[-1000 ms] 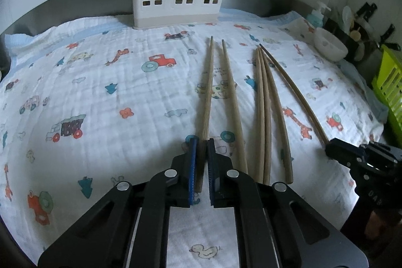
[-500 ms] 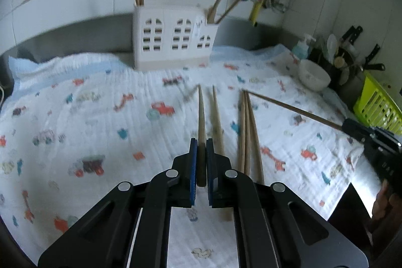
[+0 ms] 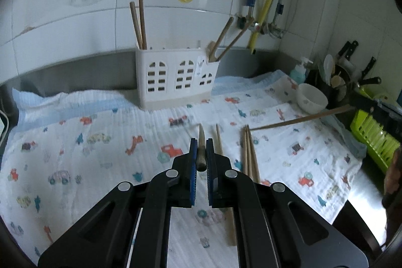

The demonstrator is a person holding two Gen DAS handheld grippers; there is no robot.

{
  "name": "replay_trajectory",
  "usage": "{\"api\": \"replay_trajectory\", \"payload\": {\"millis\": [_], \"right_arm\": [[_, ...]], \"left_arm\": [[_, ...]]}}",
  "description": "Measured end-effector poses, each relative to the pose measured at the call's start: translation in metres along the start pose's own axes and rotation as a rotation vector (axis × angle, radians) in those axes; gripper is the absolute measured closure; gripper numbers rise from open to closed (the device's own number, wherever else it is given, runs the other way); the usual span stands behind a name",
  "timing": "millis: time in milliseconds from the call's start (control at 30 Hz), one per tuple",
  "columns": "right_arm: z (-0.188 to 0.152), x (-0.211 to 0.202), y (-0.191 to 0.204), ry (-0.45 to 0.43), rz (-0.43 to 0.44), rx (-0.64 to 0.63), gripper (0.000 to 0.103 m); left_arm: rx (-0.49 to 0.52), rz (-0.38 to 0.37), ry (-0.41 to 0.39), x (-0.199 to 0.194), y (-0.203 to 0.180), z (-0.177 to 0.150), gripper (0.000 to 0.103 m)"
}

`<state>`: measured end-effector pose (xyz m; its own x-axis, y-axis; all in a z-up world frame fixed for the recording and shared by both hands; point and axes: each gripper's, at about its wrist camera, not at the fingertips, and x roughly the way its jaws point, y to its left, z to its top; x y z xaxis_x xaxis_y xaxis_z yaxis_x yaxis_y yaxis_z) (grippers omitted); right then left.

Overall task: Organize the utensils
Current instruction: 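Lift the left gripper's chopstick into the white holder while the right gripper carries its own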

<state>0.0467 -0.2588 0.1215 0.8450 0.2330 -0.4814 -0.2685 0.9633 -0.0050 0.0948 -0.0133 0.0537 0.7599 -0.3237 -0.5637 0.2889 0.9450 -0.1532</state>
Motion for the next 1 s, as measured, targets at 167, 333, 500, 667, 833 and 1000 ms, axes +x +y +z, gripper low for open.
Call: {"api": "replay_trajectory", "payload": {"millis": [167,333,500,667,833,1000], "right_arm": [[0.027,0.007,-0.003,-0.006,0.043,-0.016,0.096],[0.054,0.019,-0.004,0.006,0.081,-0.034,0.096],[0.086,0.029,-0.004,-0.008,0.093,-0.06,0.096],[0.123,0.038,-0.002,-0.044,0.096,-0.079,0.096],[0.162,0.05,0.001,-0.091,0.091,-0.1,0.096],[0.197,0.069,0.003,-0.127,0.093,-0.107,0.096]], "left_arm": [[-0.007,-0.014,-0.015,0.003,0.003,0.01,0.098],[0.014,-0.011,-0.026,0.004,0.002,0.025,0.098],[0.044,-0.002,-0.033,0.006,0.001,0.046,0.098],[0.065,-0.002,-0.034,0.011,0.001,0.068,0.098],[0.07,-0.017,-0.065,0.008,0.003,0.096,0.098],[0.069,-0.026,-0.13,-0.005,0.007,0.133,0.098]]}}
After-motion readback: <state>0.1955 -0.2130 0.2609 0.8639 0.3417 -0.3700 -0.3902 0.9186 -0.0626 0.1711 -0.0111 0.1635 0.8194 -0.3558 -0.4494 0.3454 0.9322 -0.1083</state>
